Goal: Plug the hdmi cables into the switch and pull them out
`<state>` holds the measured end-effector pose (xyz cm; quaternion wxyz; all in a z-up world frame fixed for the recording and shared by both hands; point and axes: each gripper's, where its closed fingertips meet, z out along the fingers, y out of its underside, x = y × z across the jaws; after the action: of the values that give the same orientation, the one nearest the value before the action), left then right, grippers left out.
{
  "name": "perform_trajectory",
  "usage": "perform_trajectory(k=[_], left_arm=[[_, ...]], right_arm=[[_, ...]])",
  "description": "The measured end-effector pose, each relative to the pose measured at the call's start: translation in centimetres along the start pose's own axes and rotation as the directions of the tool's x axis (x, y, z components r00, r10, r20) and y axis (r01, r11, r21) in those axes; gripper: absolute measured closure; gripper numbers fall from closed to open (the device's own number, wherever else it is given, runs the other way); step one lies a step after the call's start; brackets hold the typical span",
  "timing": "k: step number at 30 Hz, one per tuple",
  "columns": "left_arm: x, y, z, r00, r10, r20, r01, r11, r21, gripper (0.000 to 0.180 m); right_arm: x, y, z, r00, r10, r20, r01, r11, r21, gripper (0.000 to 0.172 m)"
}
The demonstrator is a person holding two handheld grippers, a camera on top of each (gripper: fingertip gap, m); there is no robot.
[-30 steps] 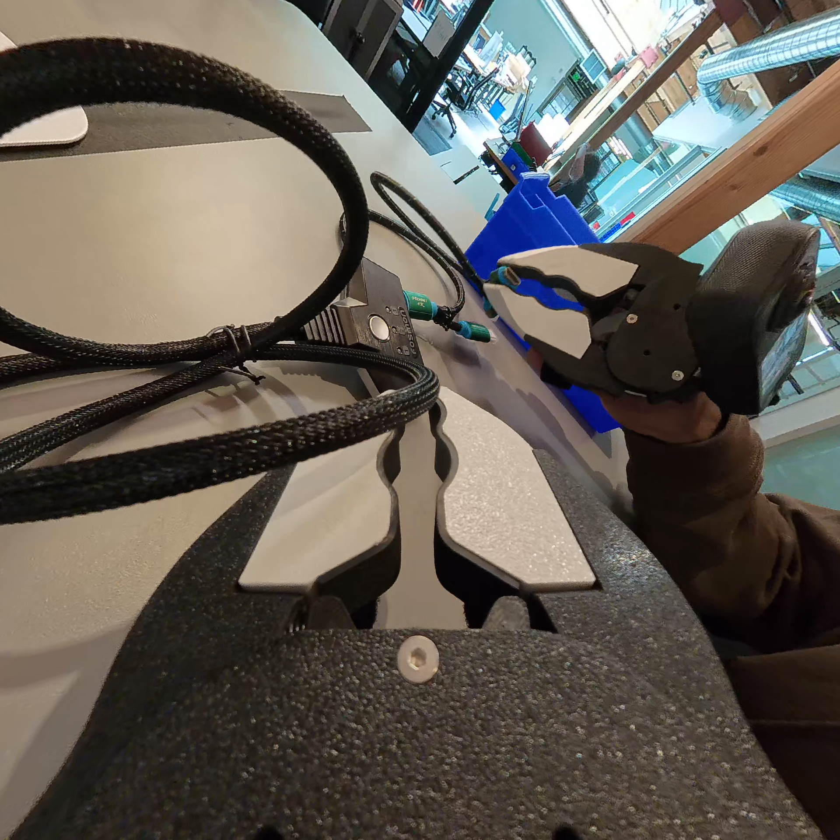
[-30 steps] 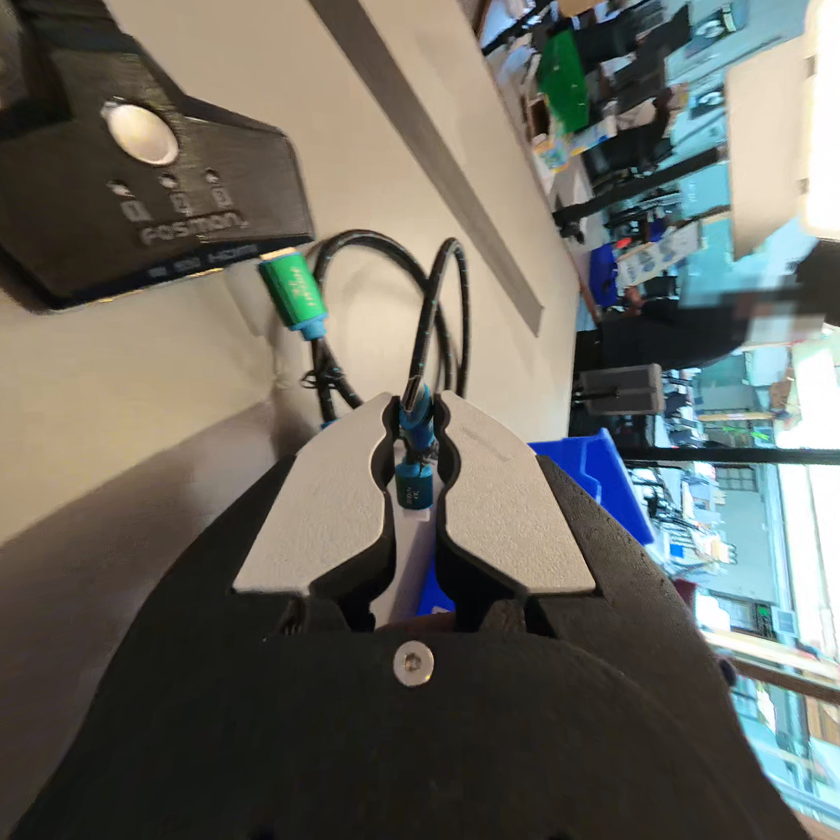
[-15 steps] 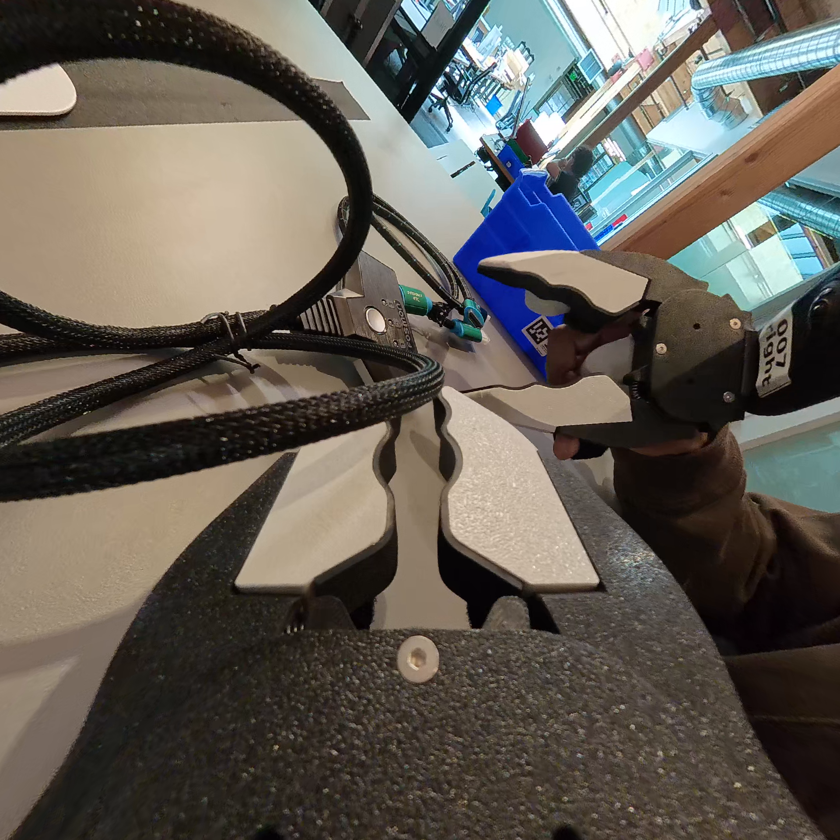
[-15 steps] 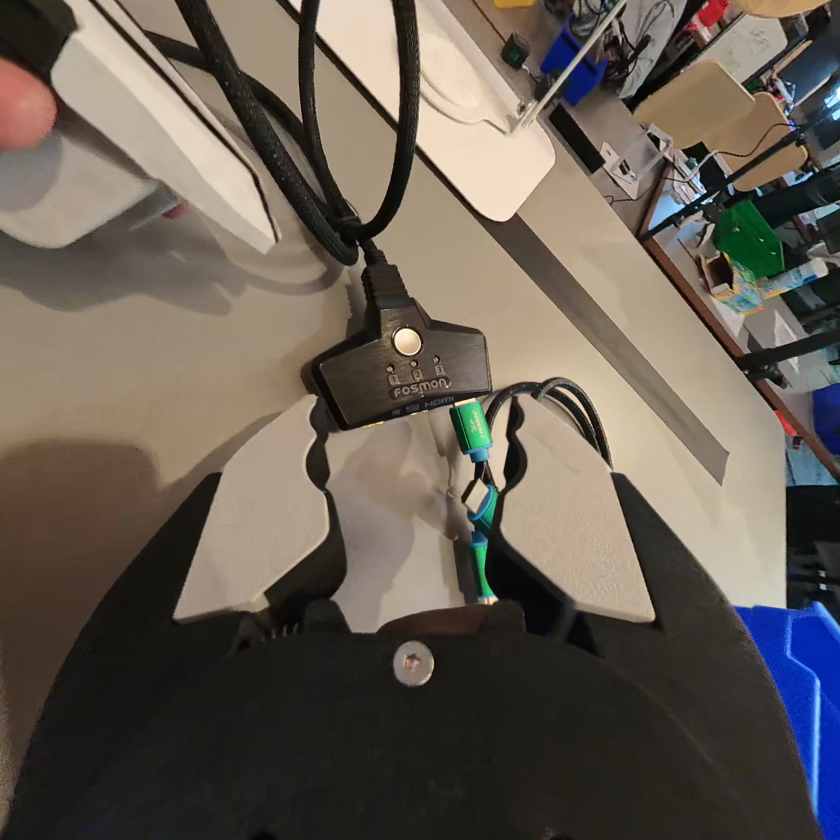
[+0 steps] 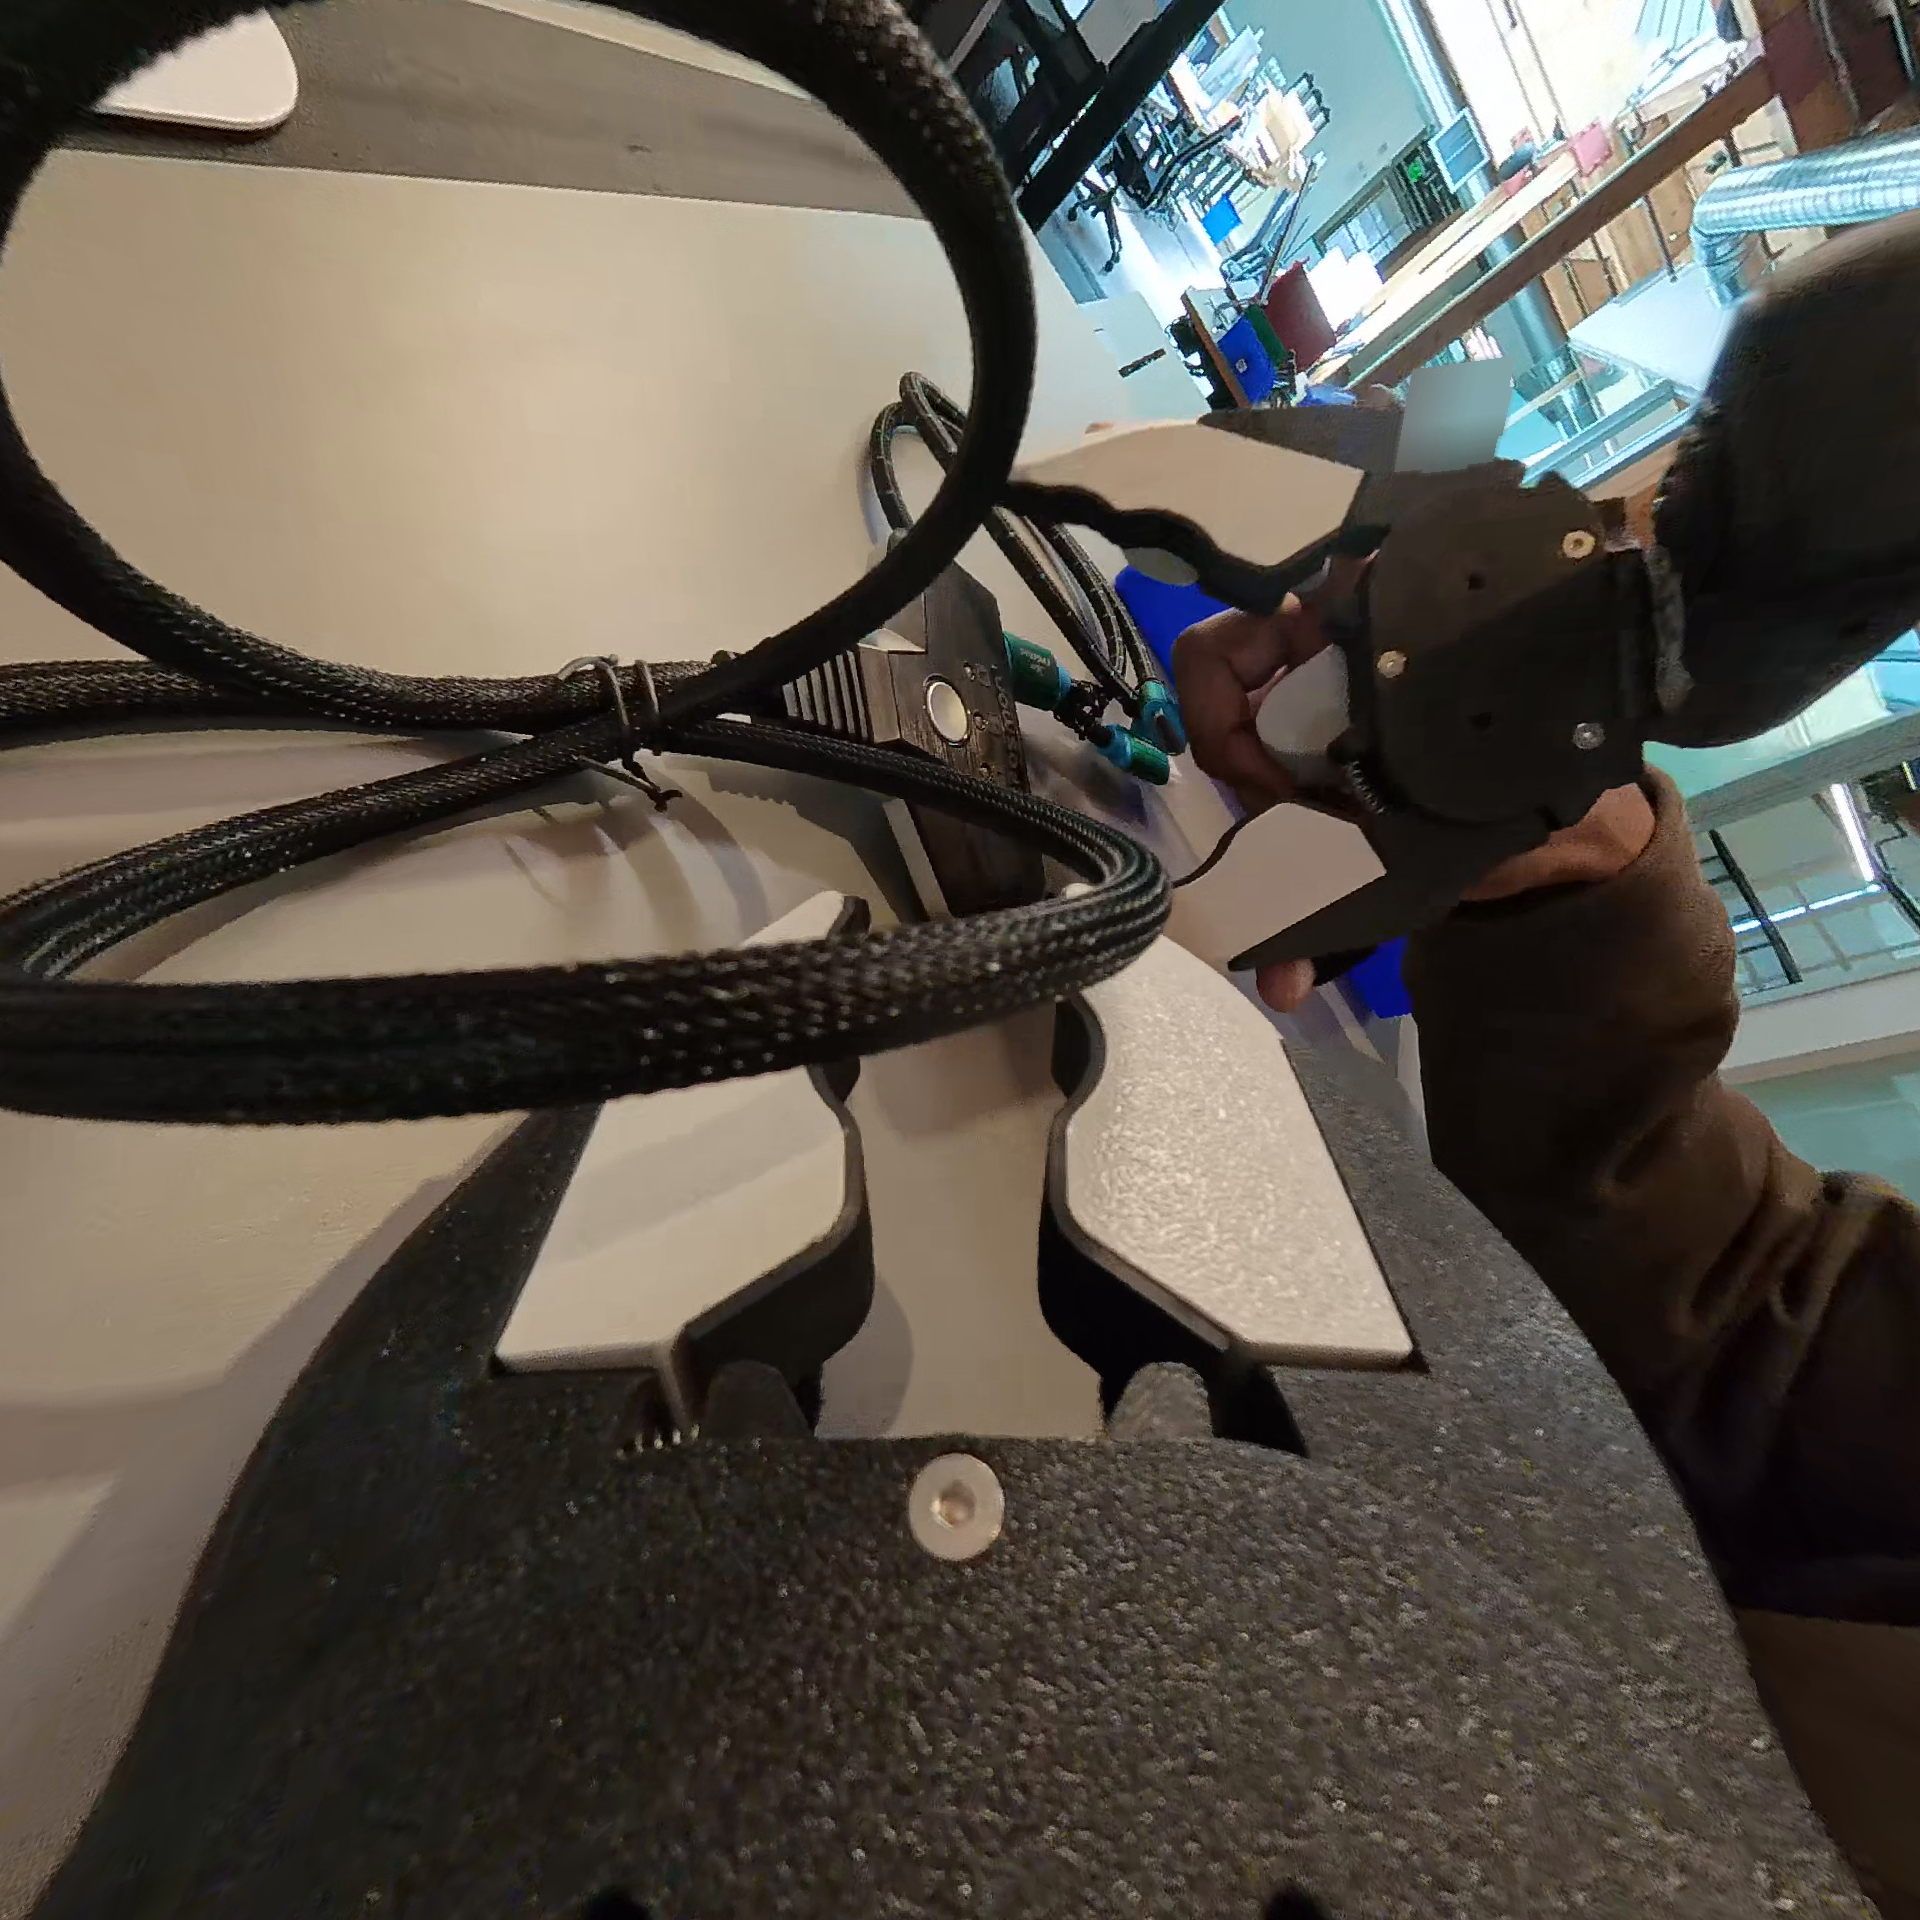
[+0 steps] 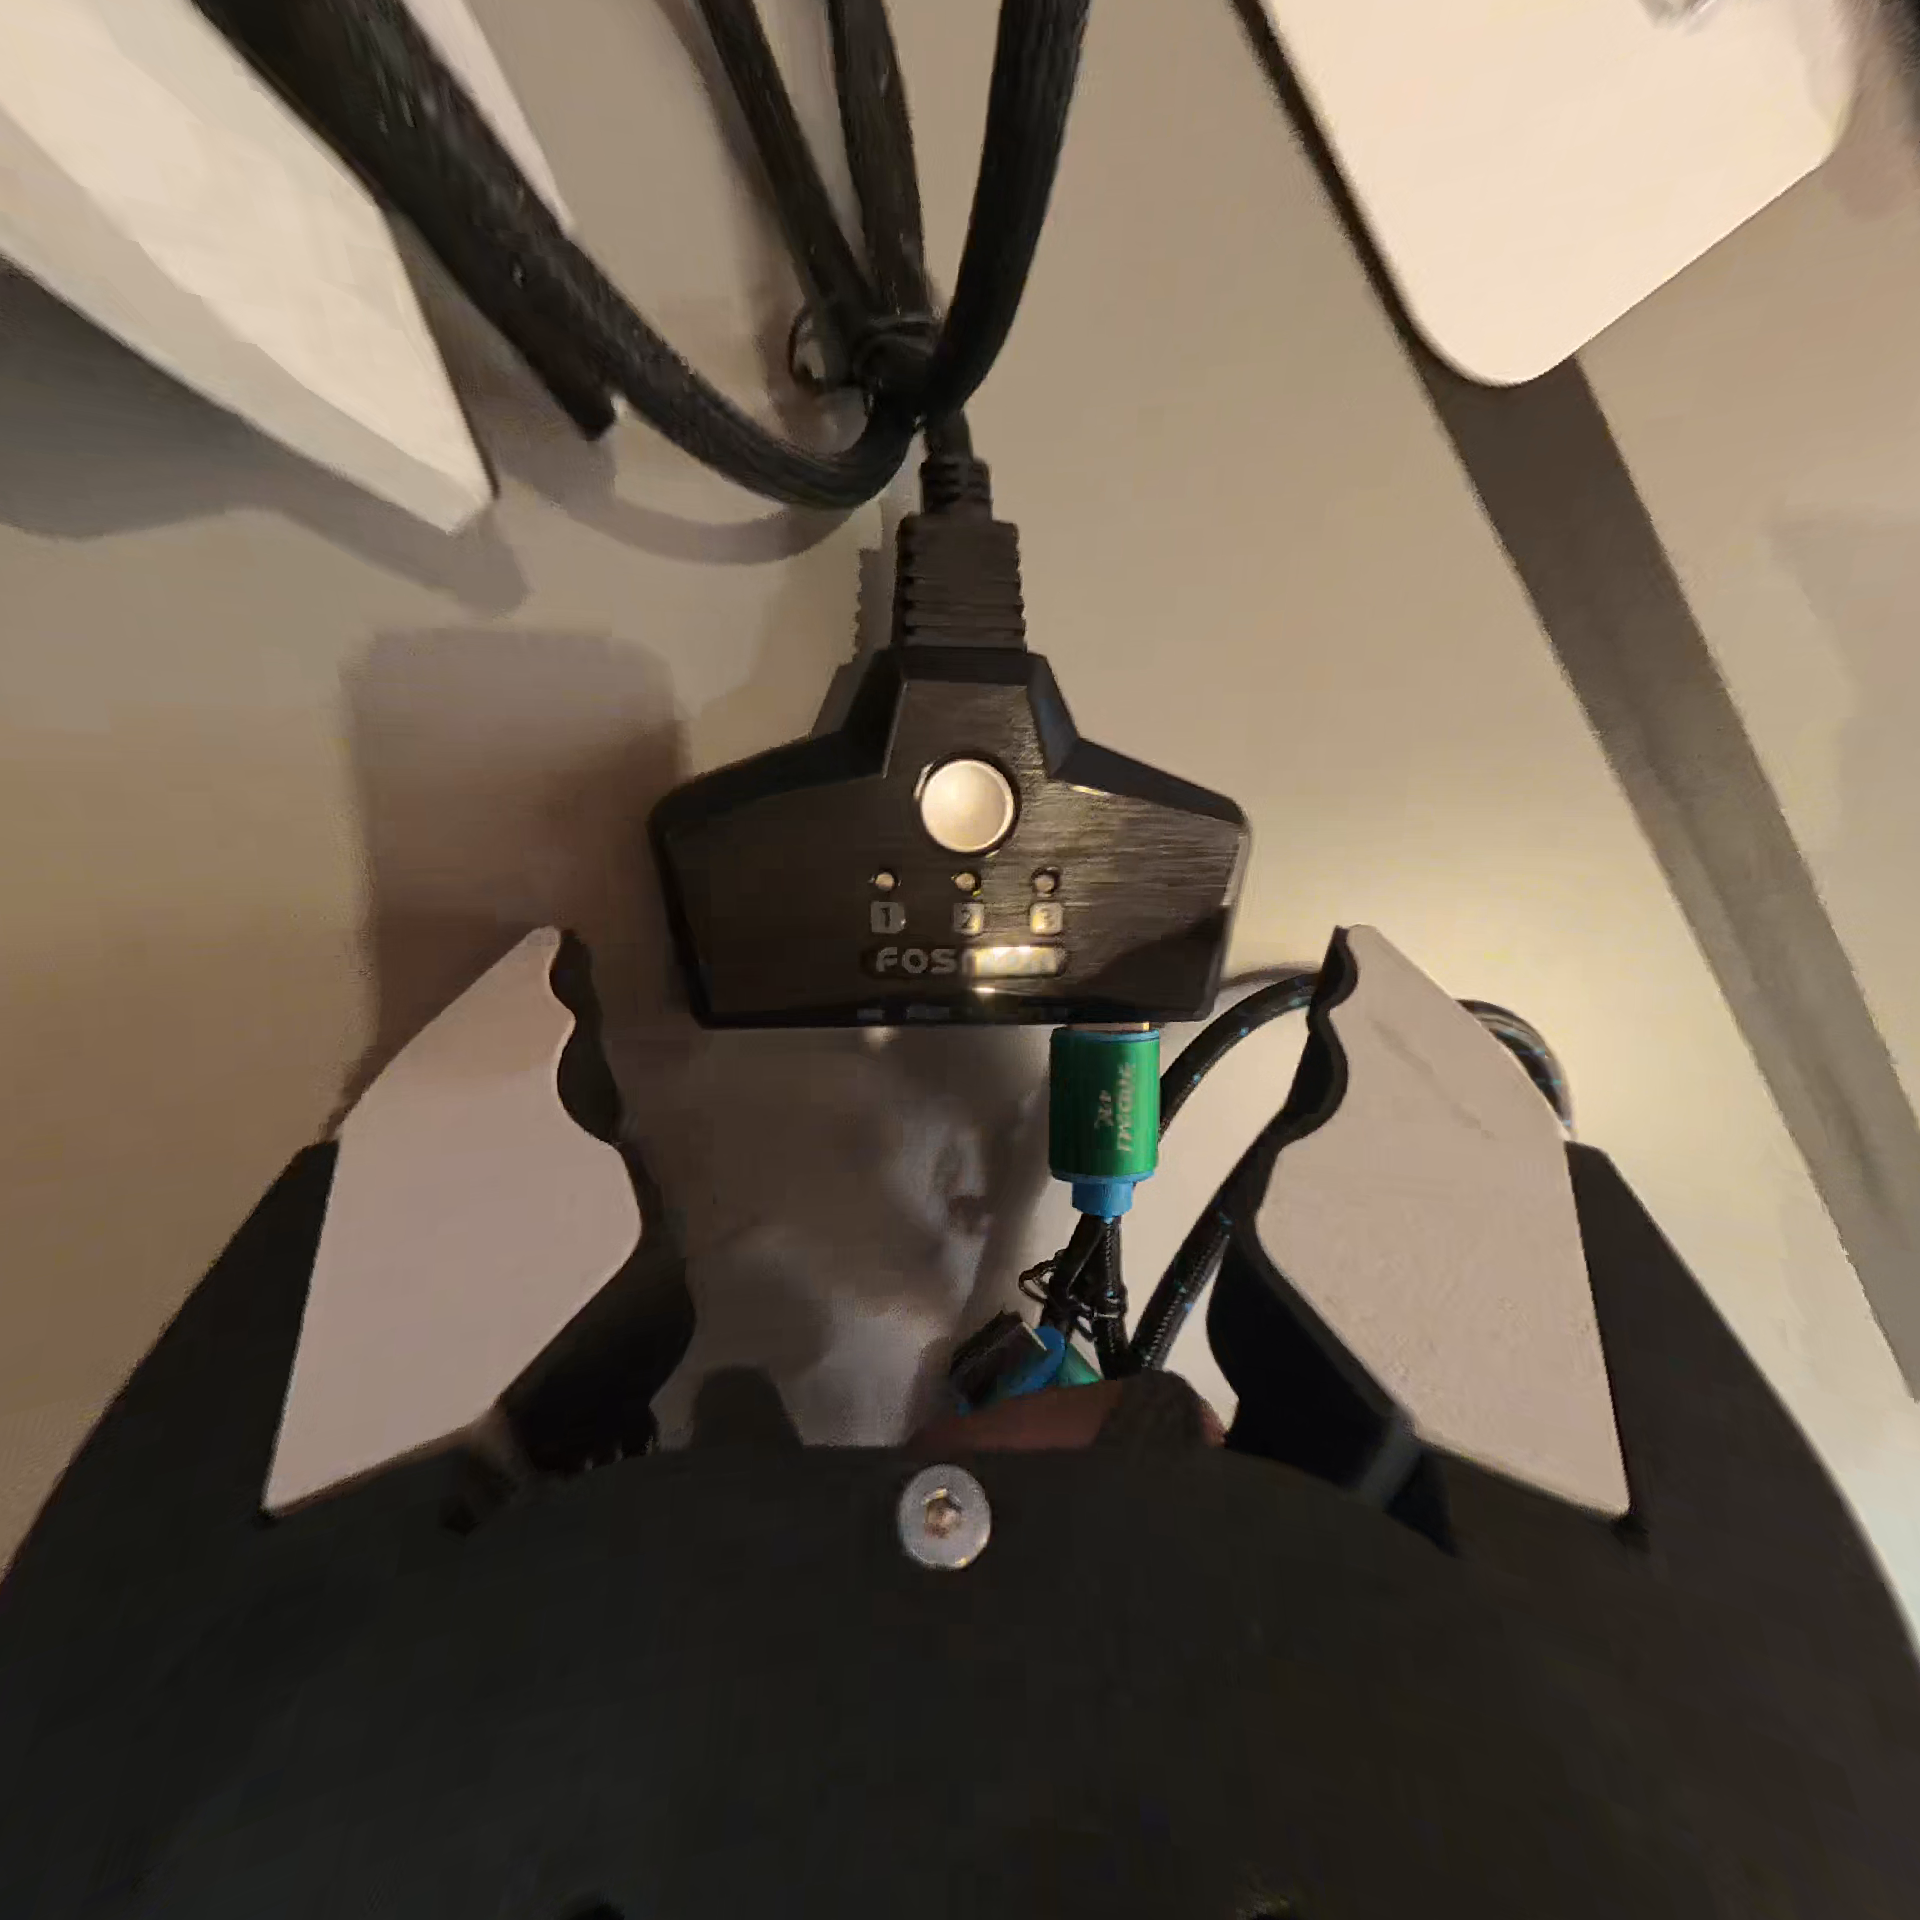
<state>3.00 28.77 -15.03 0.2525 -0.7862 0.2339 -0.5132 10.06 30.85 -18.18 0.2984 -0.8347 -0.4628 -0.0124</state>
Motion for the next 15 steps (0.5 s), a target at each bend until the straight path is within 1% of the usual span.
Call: perform_trajectory(k=[2, 4, 5, 8, 15], left_arm=[[-0.2, 0.0, 0.1, 1.0, -0.008, 0.01, 0.008, 1.0, -0.003, 0.142], [-0.5, 0.2, 0.2, 0.999, -0.015, 0.03, 0.016, 1.0, -0.012, 0.137], [-0.7, 0.2, 0.3, 0.999, -0.018, 0.045, 0.019, 1.0, -0.017, 0.133], [-1.1, 0.2, 0.6, 0.996, -0.026, 0.081, 0.027, 1.0, -0.016, 0.126], [-1.4, -0.1, 0.8, 0.994, -0.037, 0.105, 0.037, 0.999, 0.0, 0.126]], right_arm=[[-0.3, 0.1, 0.4, 0.999, 0.007, 0.053, -0.007, 1.0, 0.007, 0.045], [-0.3, 0.0, 0.9, 0.996, 0.026, 0.089, -0.028, 0.999, 0.018, 0.05], [-0.5, -0.2, 1.1, 0.993, 0.042, 0.115, -0.046, 0.999, 0.029, 0.055], [-0.9, -0.7, 1.8, 0.976, 0.119, 0.184, -0.132, 0.989, 0.063, 0.062], [-1.0, -0.9, 1.7, 0.983, 0.121, 0.141, -0.126, 0.992, 0.026, 0.063]])
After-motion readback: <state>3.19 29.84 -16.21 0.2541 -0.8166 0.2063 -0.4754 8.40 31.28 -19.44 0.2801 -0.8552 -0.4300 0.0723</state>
